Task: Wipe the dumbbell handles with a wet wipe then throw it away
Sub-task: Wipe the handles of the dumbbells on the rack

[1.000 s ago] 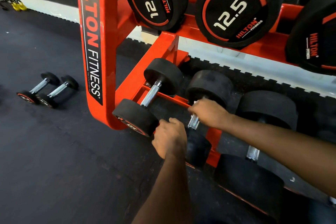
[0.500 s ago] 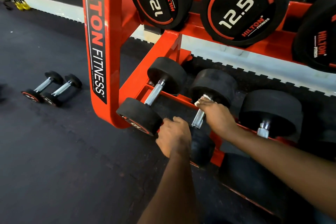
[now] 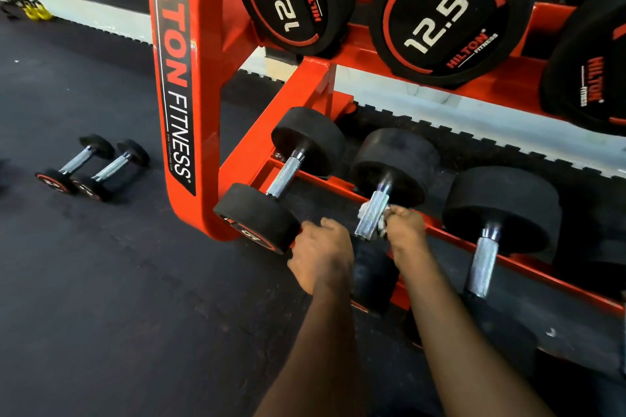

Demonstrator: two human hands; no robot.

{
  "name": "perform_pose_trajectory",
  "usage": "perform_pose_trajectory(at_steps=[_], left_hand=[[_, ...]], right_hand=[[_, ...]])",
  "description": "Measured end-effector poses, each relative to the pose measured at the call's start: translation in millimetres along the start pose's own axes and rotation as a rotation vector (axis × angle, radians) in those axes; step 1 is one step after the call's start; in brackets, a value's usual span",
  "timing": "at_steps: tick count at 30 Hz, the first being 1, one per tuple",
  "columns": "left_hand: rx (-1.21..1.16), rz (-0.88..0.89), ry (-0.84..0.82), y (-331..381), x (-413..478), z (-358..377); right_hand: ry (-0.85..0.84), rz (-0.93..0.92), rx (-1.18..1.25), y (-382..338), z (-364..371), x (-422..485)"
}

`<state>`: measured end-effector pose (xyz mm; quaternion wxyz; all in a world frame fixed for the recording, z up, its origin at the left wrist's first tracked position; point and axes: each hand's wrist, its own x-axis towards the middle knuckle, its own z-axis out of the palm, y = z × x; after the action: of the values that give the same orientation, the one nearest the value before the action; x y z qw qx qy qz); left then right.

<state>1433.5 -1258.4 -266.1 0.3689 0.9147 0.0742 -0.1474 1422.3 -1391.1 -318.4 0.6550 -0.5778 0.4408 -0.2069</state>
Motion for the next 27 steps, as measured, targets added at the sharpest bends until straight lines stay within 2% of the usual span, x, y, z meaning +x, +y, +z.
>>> perform_pose_trajectory(at_steps=[3, 5, 9, 15, 19, 20, 24, 27], left_hand=[[-0.014, 0.002, -0.001, 1, 0, 1], [-0.01, 0.0, 0.004, 2, -1, 0], [-0.003, 0.003, 0.007, 1, 0, 1], [-0.007, 0.017, 0.001, -1, 3, 3], [0.008, 0.015, 0.006, -2, 4, 3], [0.007, 0.014, 0.004, -2, 4, 4], [0.0, 0.024, 0.005, -2, 5, 6], [-0.002, 0.02, 0.01, -5, 7, 5]], right_hand=[[-0.035, 0.042, 0.295, -21, 13, 5], [-0.018, 0.099, 0.354, -24, 14, 4], [0.043, 0.091, 0.147, -15, -4, -6], [0.049, 0.109, 0.327, -35, 14, -2], [-0.045, 0.119, 0.043, -14, -6, -6], [-0.023, 0.094, -0.029, -10, -9, -1], [0.001, 0.069, 0.137, -28, 1, 6], [-0.088, 0.08, 0.047, -29, 4, -4]])
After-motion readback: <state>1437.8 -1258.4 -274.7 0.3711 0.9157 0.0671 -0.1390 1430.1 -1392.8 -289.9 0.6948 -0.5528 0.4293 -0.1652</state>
